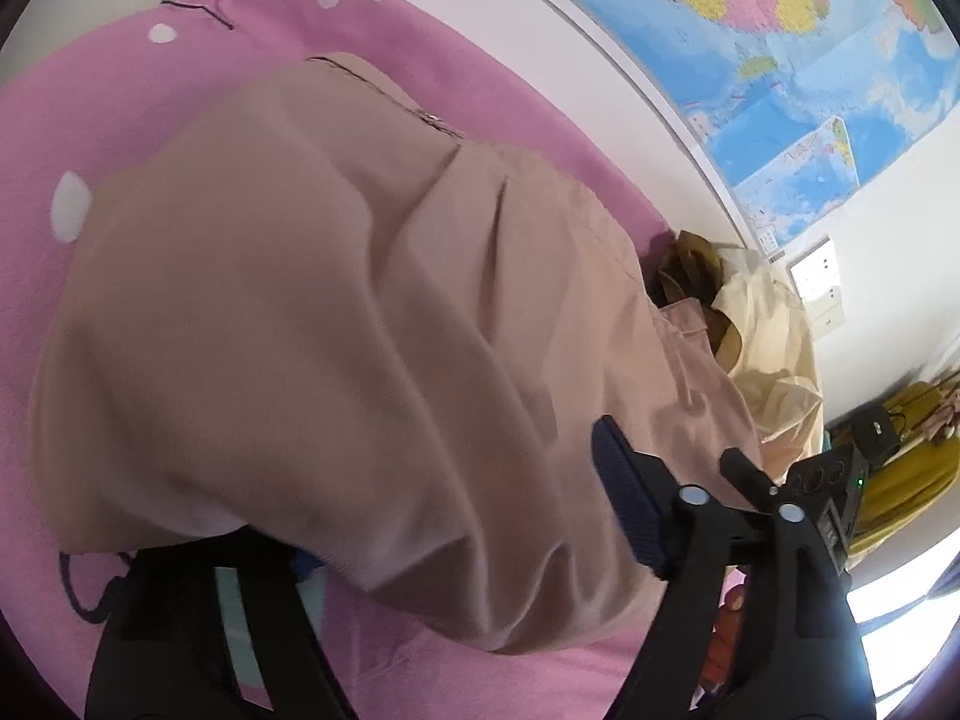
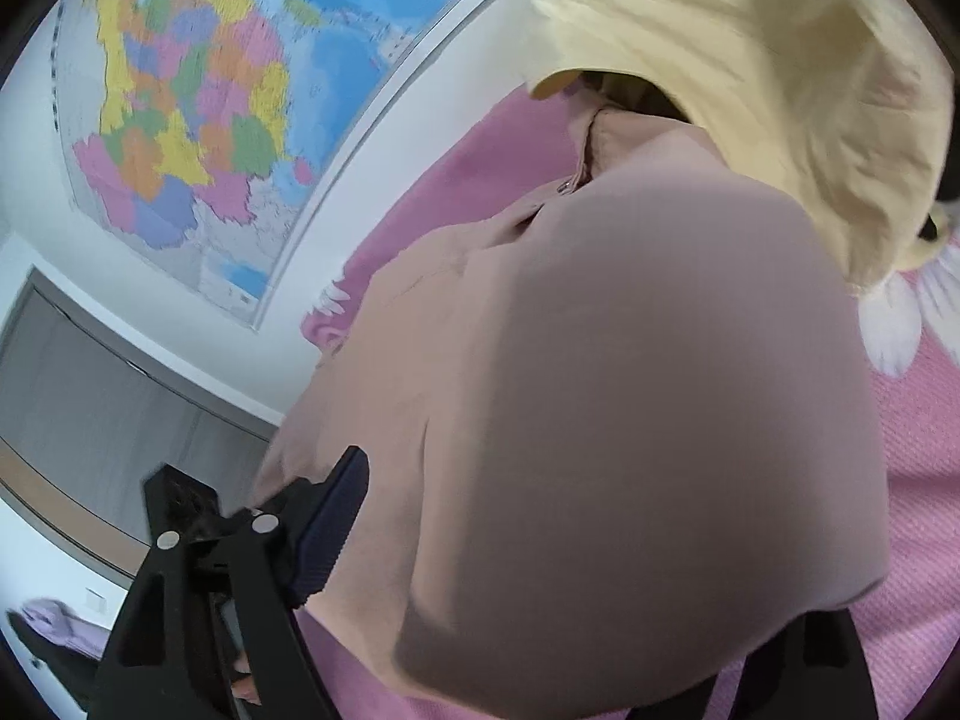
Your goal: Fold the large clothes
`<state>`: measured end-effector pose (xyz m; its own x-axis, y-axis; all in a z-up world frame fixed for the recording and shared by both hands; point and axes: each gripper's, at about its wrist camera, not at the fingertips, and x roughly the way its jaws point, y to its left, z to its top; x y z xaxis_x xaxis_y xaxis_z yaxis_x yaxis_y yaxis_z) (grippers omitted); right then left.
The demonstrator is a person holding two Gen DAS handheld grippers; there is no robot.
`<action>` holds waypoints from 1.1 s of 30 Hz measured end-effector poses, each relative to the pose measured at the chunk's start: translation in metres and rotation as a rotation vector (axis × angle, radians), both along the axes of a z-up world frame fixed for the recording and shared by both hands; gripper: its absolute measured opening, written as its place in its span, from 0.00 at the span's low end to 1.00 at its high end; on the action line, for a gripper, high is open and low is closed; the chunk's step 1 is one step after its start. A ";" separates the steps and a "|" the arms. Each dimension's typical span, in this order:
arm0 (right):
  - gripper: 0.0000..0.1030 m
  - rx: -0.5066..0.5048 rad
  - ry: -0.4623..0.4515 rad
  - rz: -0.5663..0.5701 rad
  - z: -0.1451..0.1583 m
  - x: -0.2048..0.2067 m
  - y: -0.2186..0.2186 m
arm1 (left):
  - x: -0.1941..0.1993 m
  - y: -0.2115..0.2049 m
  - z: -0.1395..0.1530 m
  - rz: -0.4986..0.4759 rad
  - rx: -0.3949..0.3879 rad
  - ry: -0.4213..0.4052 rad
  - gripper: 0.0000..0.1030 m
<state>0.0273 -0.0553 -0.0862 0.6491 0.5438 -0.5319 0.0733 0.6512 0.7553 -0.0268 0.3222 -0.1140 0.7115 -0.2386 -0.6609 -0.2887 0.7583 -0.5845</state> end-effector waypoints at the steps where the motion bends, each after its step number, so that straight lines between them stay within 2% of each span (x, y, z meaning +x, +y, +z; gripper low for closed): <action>1: 0.62 -0.013 0.008 0.003 -0.001 0.000 0.000 | 0.002 -0.002 0.001 -0.005 -0.001 -0.001 0.79; 3: 0.42 0.029 0.034 0.007 -0.010 0.002 -0.007 | 0.003 -0.002 0.001 -0.003 -0.003 -0.003 0.79; 4: 0.39 0.049 0.034 0.012 -0.011 0.003 -0.009 | 0.004 -0.003 0.001 -0.002 0.006 0.000 0.74; 7: 0.38 0.043 0.034 0.029 -0.012 0.002 -0.009 | 0.003 -0.001 0.001 0.009 0.048 0.031 0.57; 12: 0.40 0.052 0.031 0.035 -0.013 0.003 -0.009 | -0.001 0.001 -0.001 0.026 0.058 0.044 0.46; 20: 0.45 0.068 0.036 0.033 -0.012 0.007 -0.008 | -0.001 0.000 -0.001 0.025 0.079 0.049 0.42; 26: 0.54 0.058 0.036 0.038 -0.009 0.009 -0.004 | 0.001 0.002 -0.002 0.013 0.075 0.058 0.43; 28: 0.42 0.027 0.046 0.034 -0.010 0.009 -0.004 | 0.002 0.005 -0.002 0.005 0.056 0.056 0.44; 31: 0.35 0.037 0.041 0.047 -0.012 0.009 -0.003 | 0.003 0.009 -0.004 0.004 0.020 0.050 0.44; 32: 0.33 0.052 0.042 0.054 -0.013 0.010 -0.003 | 0.004 0.010 -0.004 0.006 0.014 0.050 0.43; 33: 0.30 0.071 0.047 0.060 -0.013 0.012 -0.003 | 0.004 0.011 -0.004 0.006 0.010 0.049 0.36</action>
<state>0.0388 -0.0581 -0.0996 0.5898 0.6185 -0.5192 0.0720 0.6001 0.7967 -0.0224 0.3331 -0.1184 0.6797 -0.2275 -0.6973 -0.3218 0.7618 -0.5622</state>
